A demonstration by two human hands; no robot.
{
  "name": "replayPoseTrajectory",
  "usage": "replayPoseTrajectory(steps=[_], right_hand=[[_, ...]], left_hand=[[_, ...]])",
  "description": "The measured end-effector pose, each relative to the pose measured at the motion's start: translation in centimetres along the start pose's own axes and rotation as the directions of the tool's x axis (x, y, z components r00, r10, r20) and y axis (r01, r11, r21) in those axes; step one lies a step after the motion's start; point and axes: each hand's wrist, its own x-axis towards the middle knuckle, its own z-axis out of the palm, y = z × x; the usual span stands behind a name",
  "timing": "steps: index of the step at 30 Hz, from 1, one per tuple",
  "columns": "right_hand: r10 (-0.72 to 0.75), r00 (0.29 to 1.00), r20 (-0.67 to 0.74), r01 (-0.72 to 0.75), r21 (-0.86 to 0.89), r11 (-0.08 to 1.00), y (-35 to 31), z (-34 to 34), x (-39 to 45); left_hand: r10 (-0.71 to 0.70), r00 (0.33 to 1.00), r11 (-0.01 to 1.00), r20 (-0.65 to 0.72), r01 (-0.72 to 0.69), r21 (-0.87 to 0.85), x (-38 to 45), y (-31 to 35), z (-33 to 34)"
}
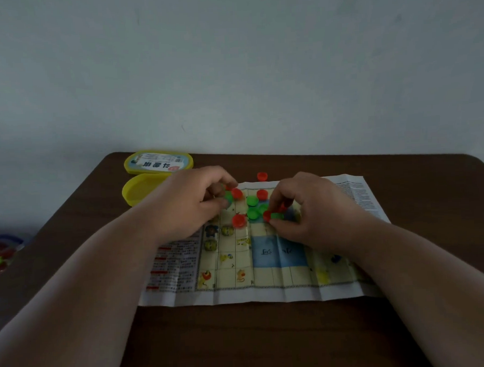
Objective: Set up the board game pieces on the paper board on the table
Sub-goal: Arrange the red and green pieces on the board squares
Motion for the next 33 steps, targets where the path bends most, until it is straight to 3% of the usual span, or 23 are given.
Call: replayPoseTrajectory(steps=[7, 11, 14, 20, 28, 33], right_hand=[[-0.194, 0.981, -0.014, 0.188, -0.195, 0.963, 0.0, 0.3, -0.2], [-0.154, 0.986, 0.061, 0.162, -0.179, 0.97, -0.1, 0.1, -0.6], [-0.131, 0.991, 0.029, 0.134, -0.142, 0.981, -0.3, -0.3, -0.9], [-0.089, 0.99, 0.114, 0.113, -0.229, 0.967, -0.6, -0.2, -0.7], [-0.098, 0.995, 0.025, 0.101, -0.133, 0.986, 0.3, 0.1, -0.5], [-0.017, 0.999, -0.046, 0.024, 0.147, 0.989, 0.1, 0.1, -0.8]], left_hand=[[-0.058, 0.989, 0.997, 0.135, 0.051, 0.052, -0.2, -0.3, -0.6], [-0.019, 0.991, 0.997, 0.131, 0.009, 0.077, -0.2, -0.5, -0.5], [-0.031, 0.992, 0.997, 0.121, 0.022, 0.076, -0.1, -0.8, -0.5], [-0.06, 0.994, 0.998, 0.093, 0.056, 0.043, 0.0, -0.7, -0.3], [-0.068, 0.993, 0.996, 0.094, 0.062, 0.069, -0.3, -0.5, -0.9], [-0.075, 0.99, 0.992, 0.123, 0.061, 0.109, -0.3, -0.4, -1.2]])
